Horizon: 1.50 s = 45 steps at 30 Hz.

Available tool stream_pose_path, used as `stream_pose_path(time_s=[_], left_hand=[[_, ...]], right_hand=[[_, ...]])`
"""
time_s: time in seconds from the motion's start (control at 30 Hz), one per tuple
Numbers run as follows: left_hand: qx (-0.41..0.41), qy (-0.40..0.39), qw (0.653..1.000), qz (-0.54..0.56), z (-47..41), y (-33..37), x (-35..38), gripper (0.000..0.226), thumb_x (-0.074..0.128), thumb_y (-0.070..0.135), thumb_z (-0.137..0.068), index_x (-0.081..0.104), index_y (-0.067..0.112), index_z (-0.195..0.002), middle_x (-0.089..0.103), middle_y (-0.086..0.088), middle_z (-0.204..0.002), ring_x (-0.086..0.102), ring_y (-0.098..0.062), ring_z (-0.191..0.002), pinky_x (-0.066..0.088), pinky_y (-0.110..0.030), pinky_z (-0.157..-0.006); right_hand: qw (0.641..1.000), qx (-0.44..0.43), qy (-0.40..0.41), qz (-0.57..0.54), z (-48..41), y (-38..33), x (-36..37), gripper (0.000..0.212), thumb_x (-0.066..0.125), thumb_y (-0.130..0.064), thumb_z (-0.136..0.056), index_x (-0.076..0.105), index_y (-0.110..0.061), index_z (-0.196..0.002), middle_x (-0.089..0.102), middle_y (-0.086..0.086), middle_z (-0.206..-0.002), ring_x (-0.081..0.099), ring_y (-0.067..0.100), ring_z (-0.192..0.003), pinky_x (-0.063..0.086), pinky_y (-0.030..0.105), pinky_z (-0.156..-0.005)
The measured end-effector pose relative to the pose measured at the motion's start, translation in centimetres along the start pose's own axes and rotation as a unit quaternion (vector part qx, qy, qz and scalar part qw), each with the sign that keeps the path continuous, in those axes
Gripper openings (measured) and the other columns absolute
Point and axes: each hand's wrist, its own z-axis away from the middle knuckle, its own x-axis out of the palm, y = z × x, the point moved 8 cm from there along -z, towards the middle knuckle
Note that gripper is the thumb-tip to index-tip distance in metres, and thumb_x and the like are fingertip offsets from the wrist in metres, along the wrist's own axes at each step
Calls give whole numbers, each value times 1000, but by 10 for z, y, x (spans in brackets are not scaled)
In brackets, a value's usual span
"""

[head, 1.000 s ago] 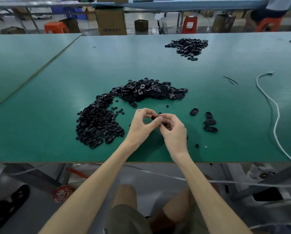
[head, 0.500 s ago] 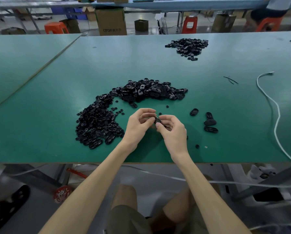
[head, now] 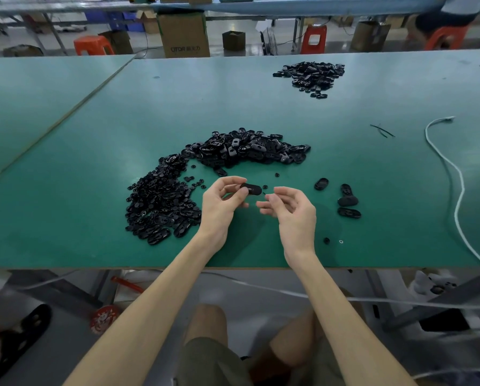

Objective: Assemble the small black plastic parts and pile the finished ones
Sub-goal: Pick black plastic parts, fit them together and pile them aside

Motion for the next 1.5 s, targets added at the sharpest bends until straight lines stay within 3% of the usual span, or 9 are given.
stream_pose_path(time_s=[0.17,0.27,0.37,0.63,0.8,0.97,1.27,1.4,1.5], left_hand=[[5,-11,1000,-10,2,2,3,17,74,0,-90,72,7,-105,72,1,-88,68,-10,-82,56,-23,-69],[5,-29,999,-24,3,3,6,17,74,0,-90,73,8,-106,73,5,-84,67,-9,-76,55,-20,-69],[10,-43,998,-41,3,4,8,17,76,3,-90,75,11,-104,73,8,-81,65,-8,-74,54,-18,-70],[17,-57,996,-69,3,3,9,19,73,1,-91,78,15,-104,74,5,-86,66,-11,-75,54,-20,-77],[21,-58,997,-55,2,5,7,16,73,7,-93,78,13,-107,78,-2,-99,68,-13,-74,54,-19,-78],[21,-84,996,-33,4,5,12,16,71,6,-94,78,14,-106,78,-7,-103,70,-14,-91,56,-24,-79],[20,-112,991,-66,6,5,21,15,75,0,-89,71,12,-98,74,5,-94,72,-16,-86,57,-27,-71],[22,-123,987,-101,8,6,23,24,75,1,-90,68,13,-110,72,-4,-91,70,-17,-76,58,-28,-75],[42,-142,981,-126,9,10,27,40,72,4,-93,69,26,-126,71,-15,-93,65,-16,-82,56,-31,-81]], right_hand=[[1000,7,-5,-20,1,1,0,10,65,-9,-102,68,0,-103,75,12,-85,77,27,-72,61,29,-66],[1000,16,-5,-23,1,2,0,13,66,-12,-101,69,0,-99,73,8,-73,70,22,-57,53,28,-51],[1000,15,-10,-17,1,3,0,12,68,-14,-100,69,-4,-95,71,4,-69,64,18,-53,47,26,-47],[999,14,-31,-24,-1,5,4,16,58,2,-102,71,-6,-104,78,7,-87,76,21,-76,55,26,-58],[999,10,-26,-39,-1,4,3,15,59,2,-101,71,-7,-103,78,9,-88,77,24,-77,55,25,-57],[999,7,-22,-33,-1,5,2,12,62,1,-100,71,-7,-100,78,6,-87,78,23,-80,55,25,-59],[1000,-5,-13,-13,-4,6,-1,13,64,-2,-100,72,-11,-99,79,1,-87,76,18,-81,58,26,-68],[1000,-2,-8,-20,-5,6,-2,15,65,-2,-99,74,-13,-98,78,-1,-85,74,17,-80,59,28,-71],[1000,-6,-11,-19,-3,4,-2,17,66,-2,-98,75,-16,-96,77,-3,-83,71,9,-76,55,20,-67]])
